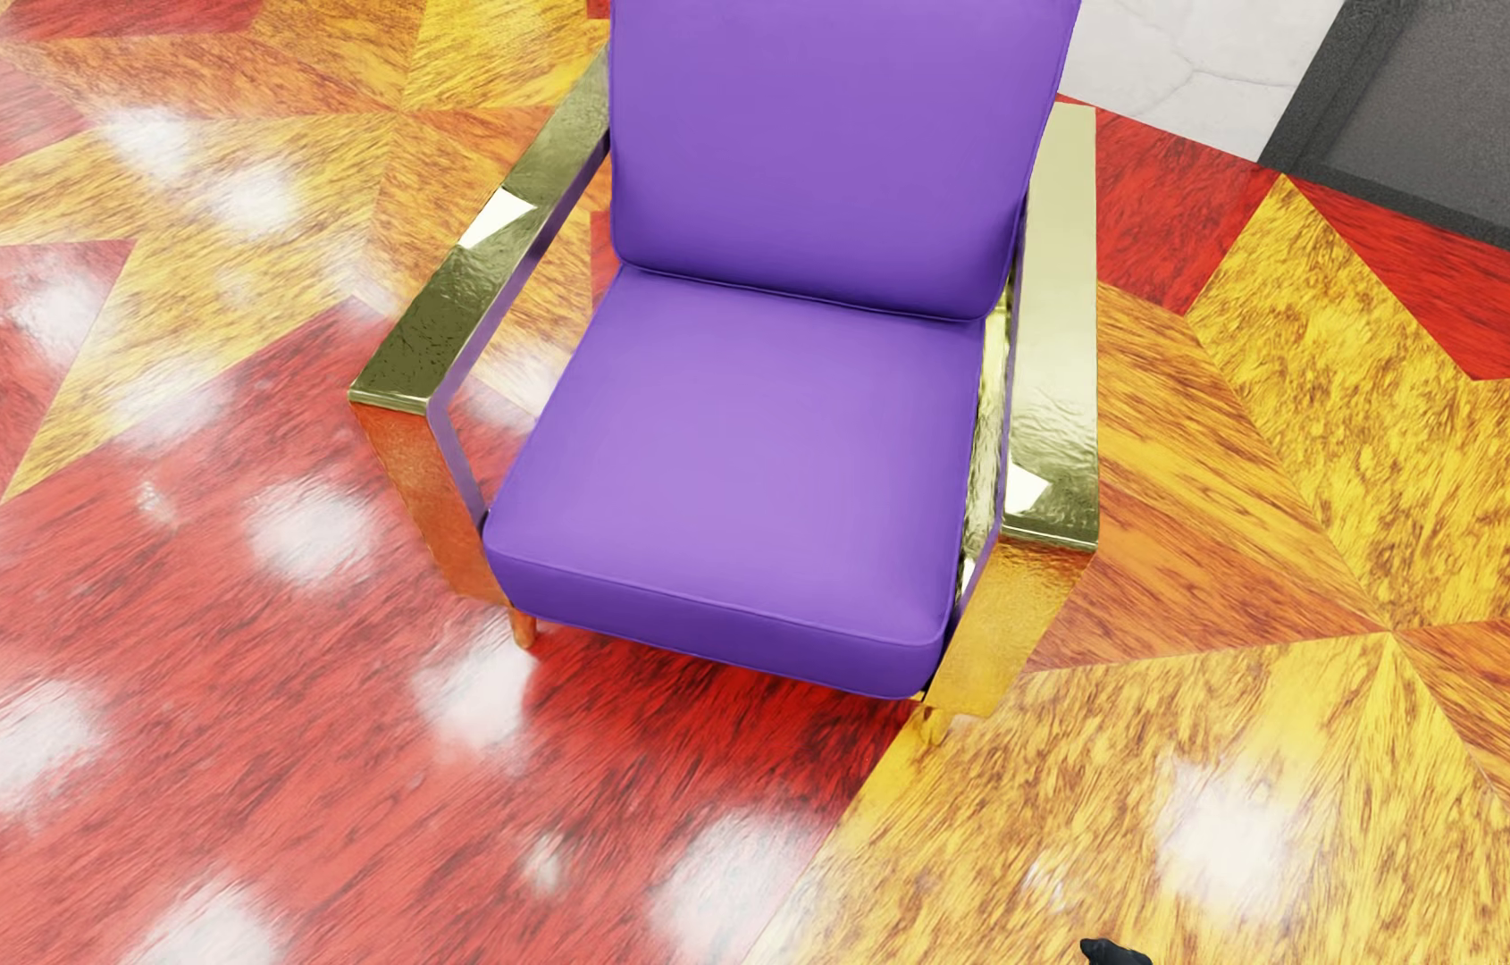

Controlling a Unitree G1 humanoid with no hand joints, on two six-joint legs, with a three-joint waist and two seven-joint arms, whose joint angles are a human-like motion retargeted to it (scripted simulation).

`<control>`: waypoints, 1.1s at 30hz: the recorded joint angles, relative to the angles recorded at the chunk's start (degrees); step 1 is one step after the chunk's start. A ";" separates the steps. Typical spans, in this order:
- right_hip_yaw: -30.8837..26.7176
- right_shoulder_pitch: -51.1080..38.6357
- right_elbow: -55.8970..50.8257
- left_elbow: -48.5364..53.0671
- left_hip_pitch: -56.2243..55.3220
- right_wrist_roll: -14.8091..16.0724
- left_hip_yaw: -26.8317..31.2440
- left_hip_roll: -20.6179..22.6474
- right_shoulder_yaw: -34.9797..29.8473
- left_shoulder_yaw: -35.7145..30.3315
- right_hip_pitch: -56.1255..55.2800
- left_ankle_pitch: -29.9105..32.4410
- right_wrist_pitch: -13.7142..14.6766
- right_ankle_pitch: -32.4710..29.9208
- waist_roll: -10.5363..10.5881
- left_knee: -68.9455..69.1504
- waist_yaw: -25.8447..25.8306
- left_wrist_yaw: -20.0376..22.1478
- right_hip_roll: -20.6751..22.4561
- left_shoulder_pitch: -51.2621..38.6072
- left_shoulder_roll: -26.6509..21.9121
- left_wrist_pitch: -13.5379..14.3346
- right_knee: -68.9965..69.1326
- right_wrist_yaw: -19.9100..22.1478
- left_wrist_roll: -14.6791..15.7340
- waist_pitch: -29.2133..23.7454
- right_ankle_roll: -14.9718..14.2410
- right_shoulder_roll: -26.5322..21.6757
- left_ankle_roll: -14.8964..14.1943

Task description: Head to the dark purple armchair

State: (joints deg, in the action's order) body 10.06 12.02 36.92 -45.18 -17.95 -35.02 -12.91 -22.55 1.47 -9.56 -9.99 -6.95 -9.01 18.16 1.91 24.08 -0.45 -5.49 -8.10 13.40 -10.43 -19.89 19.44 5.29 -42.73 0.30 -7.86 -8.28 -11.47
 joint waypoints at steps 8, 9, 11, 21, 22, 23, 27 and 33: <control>4.64 1.54 3.05 1.13 4.78 -2.24 -7.45 14.30 1.90 -5.20 -5.07 -6.72 -3.93 -9.13 -2.63 -1.47 -0.46 6.23 -16.25 -6.54 1.29 1.57 8.90 -2.84 2.88 -0.12 8.96 2.48 8.08; 7.14 1.80 3.15 0.96 5.01 -2.40 -8.00 15.13 2.61 -5.37 -5.47 -7.06 -3.69 -8.49 -2.88 -1.53 -0.67 7.04 -16.70 -7.66 1.05 1.42 9.94 -2.63 3.67 -0.09 10.50 2.71 8.73; 3.06 1.57 3.39 0.94 4.82 -2.97 -8.53 15.74 3.58 -6.19 -7.68 -8.08 -3.47 -4.58 -2.91 -0.41 -1.37 7.79 -12.24 -9.20 -0.01 1.53 13.65 -1.49 4.81 -0.10 2.60 3.43 9.79; 5.72 -1.22 4.09 0.03 8.32 -3.68 -13.21 15.37 3.08 -7.31 -1.40 -8.85 -3.71 -1.61 -2.68 -3.02 -0.79 8.27 -1.66 -8.17 -1.85 -0.14 1.33 -3.59 8.88 1.36 3.87 3.57 11.78; 5.38 -1.35 3.86 -0.54 8.52 -3.62 -13.66 15.13 2.89 -8.09 -1.35 -8.78 -3.46 -1.87 -2.65 -3.24 -0.74 7.52 -1.33 -7.95 -1.64 -0.16 0.89 -3.60 8.73 1.40 3.51 3.51 11.78; 4.93 -1.43 3.60 -1.01 8.66 -3.43 -14.17 14.87 2.93 -8.91 -1.48 -8.67 -3.26 -2.06 -2.67 -3.43 -0.70 6.85 -1.00 -7.72 -1.48 -0.08 0.70 -3.43 8.49 1.42 3.59 3.55 11.83; 4.02 -0.12 2.41 -3.47 8.25 -2.99 -15.02 14.43 3.41 -11.84 -2.25 -8.72 -2.71 -2.20 -3.04 -3.04 -0.83 5.17 -0.61 -8.41 -0.76 0.37 1.43 -3.34 7.84 1.30 3.84 3.13 11.99; 4.80 1.94 4.24 -1.59 6.87 -2.98 -14.02 15.02 2.81 -12.47 -3.13 -8.66 -4.21 -2.10 -3.64 -2.25 -1.27 6.39 -1.48 -9.35 -0.74 1.06 2.30 -3.48 7.50 0.90 4.04 2.60 12.42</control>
State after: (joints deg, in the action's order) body 14.86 13.96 41.16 -46.77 -11.08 -38.00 -26.93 -7.53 4.28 -22.03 -13.12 -15.62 -13.22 16.06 -1.73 21.83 -1.72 0.91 -9.58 4.05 -11.17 -18.83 21.74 1.81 -35.22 1.20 -3.81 -5.68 0.95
